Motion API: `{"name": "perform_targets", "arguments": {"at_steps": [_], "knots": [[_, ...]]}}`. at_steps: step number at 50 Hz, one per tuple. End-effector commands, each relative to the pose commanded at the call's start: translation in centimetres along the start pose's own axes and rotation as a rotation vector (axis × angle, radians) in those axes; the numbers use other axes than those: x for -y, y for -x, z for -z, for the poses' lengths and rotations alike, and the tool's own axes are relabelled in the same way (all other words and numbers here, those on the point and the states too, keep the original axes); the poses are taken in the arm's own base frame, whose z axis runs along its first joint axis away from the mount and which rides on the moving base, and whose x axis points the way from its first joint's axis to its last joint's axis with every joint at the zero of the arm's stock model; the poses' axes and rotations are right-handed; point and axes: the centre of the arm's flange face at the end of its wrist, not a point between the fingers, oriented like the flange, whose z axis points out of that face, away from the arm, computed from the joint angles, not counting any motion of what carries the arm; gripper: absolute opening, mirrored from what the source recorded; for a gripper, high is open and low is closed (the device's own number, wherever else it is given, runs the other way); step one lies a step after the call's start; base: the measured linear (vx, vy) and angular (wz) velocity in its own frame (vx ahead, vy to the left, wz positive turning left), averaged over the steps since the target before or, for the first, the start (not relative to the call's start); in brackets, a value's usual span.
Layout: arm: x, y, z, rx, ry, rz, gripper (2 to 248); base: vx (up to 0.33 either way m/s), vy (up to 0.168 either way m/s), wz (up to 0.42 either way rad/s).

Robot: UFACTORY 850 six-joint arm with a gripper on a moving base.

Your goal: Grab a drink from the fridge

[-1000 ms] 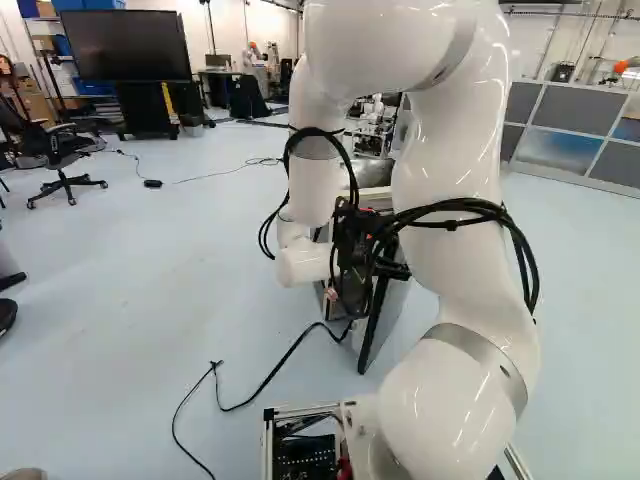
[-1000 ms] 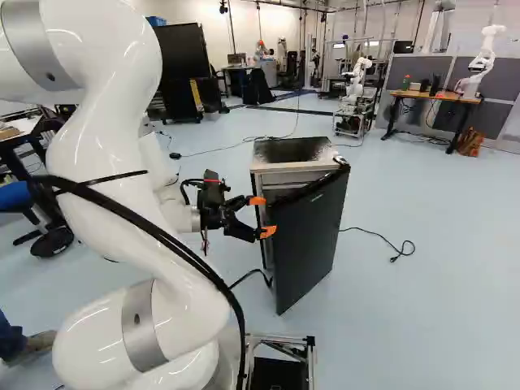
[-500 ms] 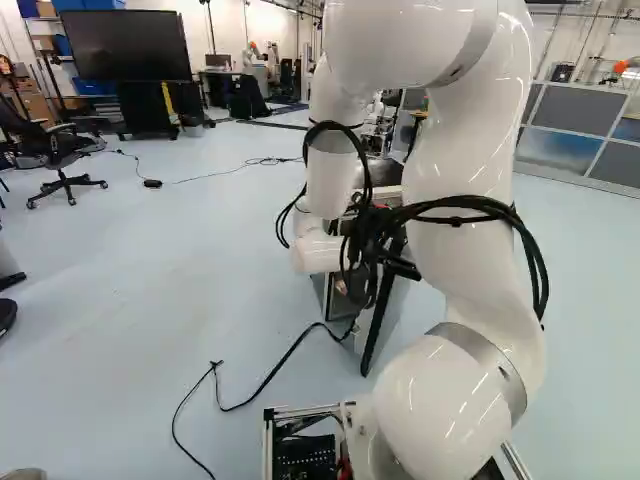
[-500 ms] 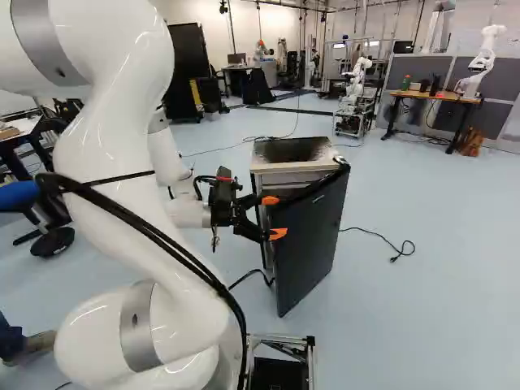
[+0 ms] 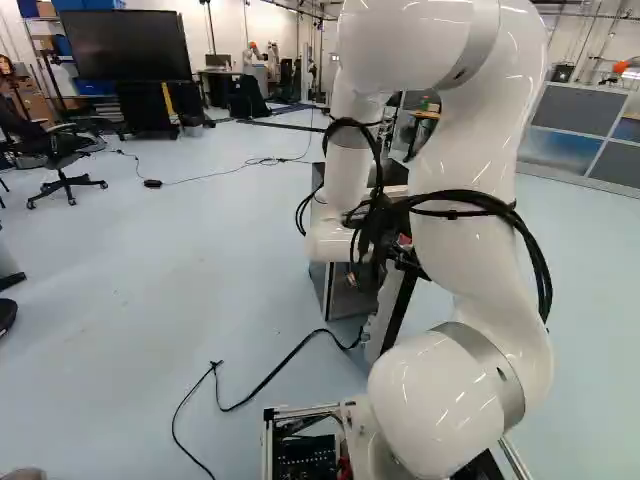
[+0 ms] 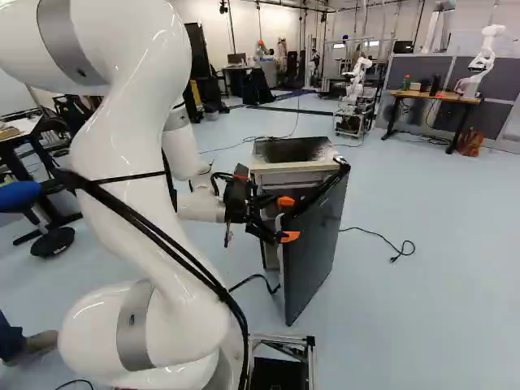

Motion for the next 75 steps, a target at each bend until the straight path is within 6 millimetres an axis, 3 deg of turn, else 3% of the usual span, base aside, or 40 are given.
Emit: {"name": "perform_targets", "arguments": {"at_steps": [33,75], "knots": [[-0.2,-1.5,-6.8,0.003,0.265,-0.093,247,0.0,0.0,0.0],[-0.2,-4.3,-17.1,-0.027,0.52,-0.227,247,0.0,0.0,0.0]]}}
